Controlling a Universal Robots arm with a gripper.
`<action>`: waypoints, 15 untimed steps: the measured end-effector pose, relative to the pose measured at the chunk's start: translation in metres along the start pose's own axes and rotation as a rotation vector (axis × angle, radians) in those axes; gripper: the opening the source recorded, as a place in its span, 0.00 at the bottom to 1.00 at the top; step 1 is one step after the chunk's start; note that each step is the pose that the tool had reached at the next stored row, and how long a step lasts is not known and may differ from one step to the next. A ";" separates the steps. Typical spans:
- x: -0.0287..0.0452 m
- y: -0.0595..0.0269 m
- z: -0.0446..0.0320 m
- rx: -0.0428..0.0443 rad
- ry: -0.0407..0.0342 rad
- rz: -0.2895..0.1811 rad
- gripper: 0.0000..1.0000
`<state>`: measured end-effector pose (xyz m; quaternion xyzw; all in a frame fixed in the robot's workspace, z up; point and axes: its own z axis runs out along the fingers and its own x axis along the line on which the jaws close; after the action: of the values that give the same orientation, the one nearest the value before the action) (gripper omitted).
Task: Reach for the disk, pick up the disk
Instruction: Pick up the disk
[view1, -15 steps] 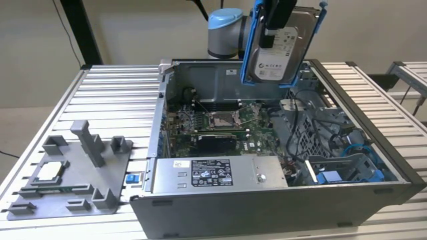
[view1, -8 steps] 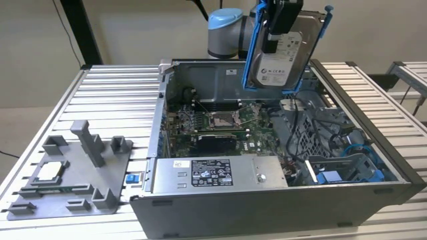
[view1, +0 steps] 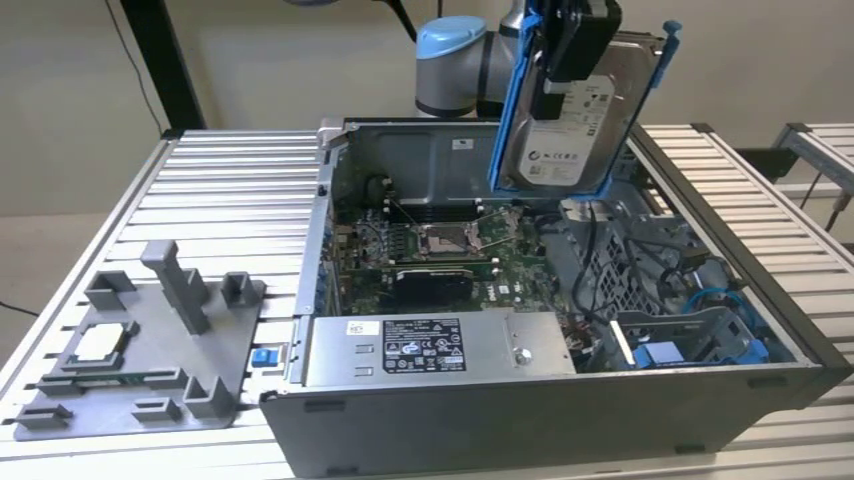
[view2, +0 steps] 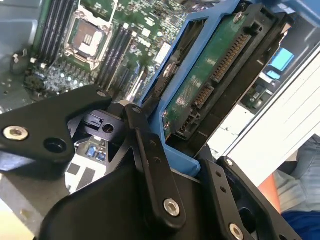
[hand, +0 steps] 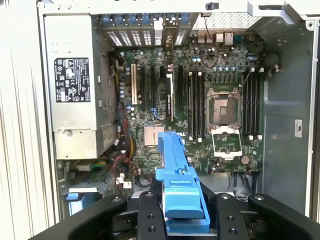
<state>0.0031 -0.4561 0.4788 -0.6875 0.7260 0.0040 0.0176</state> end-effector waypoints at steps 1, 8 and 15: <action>0.0027 -0.0001 0.0000 -0.0002 -0.0001 0.000 0.00; 0.0196 -0.0011 -0.0006 -0.0016 0.0000 0.000 0.00; 0.0306 -0.0017 -0.0009 -0.0020 0.0001 0.000 0.00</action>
<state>0.0031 -0.4867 0.4788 -0.6875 0.7260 0.0047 0.0169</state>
